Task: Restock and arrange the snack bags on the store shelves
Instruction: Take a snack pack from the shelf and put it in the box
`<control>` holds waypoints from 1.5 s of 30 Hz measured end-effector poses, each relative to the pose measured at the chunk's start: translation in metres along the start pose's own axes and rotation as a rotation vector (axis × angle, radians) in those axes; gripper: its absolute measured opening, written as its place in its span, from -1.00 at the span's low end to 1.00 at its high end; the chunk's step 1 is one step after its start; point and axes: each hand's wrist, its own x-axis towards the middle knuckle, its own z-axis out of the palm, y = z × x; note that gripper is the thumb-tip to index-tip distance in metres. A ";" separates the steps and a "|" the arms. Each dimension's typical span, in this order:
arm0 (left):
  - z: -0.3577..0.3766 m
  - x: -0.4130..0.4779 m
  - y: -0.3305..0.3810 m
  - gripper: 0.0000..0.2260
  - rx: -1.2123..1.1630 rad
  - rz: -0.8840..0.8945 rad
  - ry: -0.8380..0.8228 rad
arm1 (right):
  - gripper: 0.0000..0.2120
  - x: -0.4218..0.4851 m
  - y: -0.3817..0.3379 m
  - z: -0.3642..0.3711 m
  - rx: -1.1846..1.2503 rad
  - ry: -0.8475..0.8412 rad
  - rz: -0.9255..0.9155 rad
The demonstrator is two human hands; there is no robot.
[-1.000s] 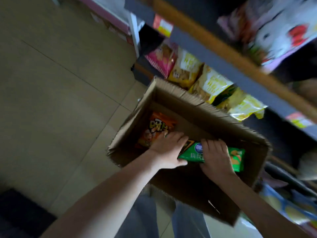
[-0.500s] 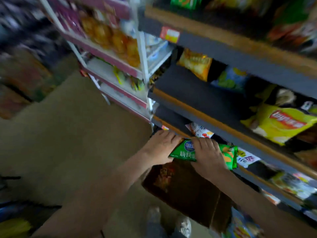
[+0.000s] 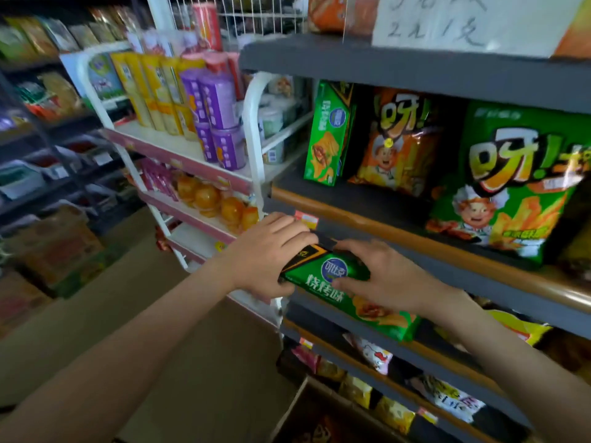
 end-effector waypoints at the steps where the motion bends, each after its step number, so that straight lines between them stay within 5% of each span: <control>1: -0.003 0.004 -0.015 -0.39 -0.003 0.032 0.032 | -0.49 0.011 -0.001 -0.011 0.054 -0.038 0.057; 11: 0.001 0.029 -0.122 -0.34 -0.059 0.003 0.071 | -0.63 0.093 -0.020 -0.045 0.239 0.112 0.253; 14: 0.014 0.029 -0.124 -0.33 -0.046 -0.184 0.181 | -0.65 0.101 -0.020 -0.044 0.292 0.222 0.349; 18: 0.030 0.034 -0.112 -0.52 -0.466 -0.589 0.368 | -0.73 0.111 -0.018 -0.048 0.679 0.483 0.446; 21: 0.023 0.045 -0.095 -0.59 -0.938 -0.749 0.147 | -0.69 0.118 -0.026 -0.045 0.955 0.619 0.464; 24: 0.026 0.057 -0.084 -0.41 -1.020 -0.686 0.014 | -0.72 0.130 -0.033 -0.035 1.107 0.706 0.446; 27: 0.024 0.067 -0.085 -0.32 -1.022 -0.648 0.012 | -0.46 0.135 -0.030 -0.025 1.014 0.735 0.373; 31: 0.021 0.068 -0.095 -0.32 -1.130 -0.580 0.128 | 0.00 0.126 -0.029 -0.021 0.779 0.498 0.194; 37: 0.013 0.075 -0.105 -0.43 -1.172 -0.462 0.066 | -0.07 0.135 -0.029 -0.032 0.686 0.431 0.209; 40: 0.013 0.089 -0.112 -0.42 -1.465 -0.630 0.158 | -0.11 0.142 -0.030 -0.036 0.732 0.461 0.230; 45: 0.015 0.102 -0.128 -0.39 -1.620 -0.775 0.105 | 0.00 0.137 -0.032 -0.044 0.356 0.357 0.311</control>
